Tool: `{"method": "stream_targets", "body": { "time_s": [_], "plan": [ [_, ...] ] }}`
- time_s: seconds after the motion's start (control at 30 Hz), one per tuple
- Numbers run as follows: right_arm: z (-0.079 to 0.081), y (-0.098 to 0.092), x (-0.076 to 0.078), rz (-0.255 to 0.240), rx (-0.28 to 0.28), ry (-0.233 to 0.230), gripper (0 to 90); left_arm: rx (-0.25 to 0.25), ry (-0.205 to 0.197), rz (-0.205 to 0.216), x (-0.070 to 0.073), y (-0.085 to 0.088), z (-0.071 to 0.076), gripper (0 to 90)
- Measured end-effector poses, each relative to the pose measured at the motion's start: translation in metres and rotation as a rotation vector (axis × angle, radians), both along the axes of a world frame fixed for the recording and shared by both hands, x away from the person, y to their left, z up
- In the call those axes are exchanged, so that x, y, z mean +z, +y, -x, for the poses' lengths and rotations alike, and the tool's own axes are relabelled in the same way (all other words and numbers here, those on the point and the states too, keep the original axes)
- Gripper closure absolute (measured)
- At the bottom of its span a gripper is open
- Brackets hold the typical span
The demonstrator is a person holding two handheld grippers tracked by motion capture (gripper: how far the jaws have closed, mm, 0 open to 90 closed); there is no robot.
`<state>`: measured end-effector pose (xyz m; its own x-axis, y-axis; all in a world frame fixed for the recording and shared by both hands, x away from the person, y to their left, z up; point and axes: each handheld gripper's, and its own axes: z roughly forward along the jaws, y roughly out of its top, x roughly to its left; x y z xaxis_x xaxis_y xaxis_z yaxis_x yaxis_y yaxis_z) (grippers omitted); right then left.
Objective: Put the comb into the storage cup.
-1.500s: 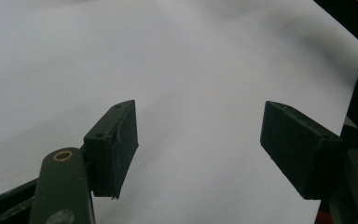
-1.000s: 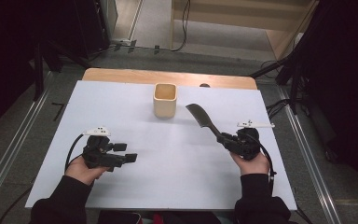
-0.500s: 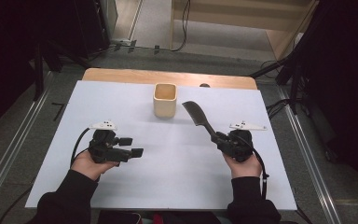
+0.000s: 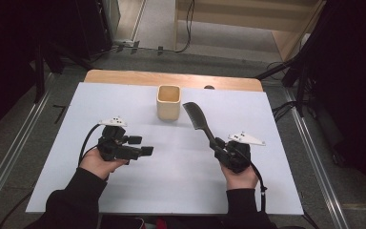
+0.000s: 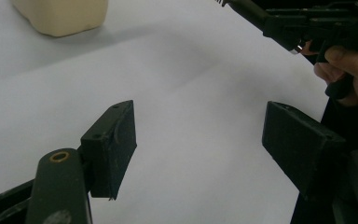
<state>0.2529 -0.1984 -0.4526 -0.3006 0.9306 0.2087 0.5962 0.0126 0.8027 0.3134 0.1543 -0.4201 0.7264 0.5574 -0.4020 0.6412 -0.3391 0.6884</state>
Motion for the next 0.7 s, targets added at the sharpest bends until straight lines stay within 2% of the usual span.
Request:
{"method": "stream_targets", "body": {
  "time_s": [0.3,0.7],
  "plan": [
    [0.008,0.011,-0.003,-0.018,-0.032,-0.074,70.5,-0.006,-0.010,-0.008,0.006,-0.013,-0.004,26.6],
    [0.013,0.024,-0.016,-0.019,-0.074,-0.127,70.5,-0.024,-0.010,-0.013,0.011,-0.036,-0.010,26.8]
  ]
}}
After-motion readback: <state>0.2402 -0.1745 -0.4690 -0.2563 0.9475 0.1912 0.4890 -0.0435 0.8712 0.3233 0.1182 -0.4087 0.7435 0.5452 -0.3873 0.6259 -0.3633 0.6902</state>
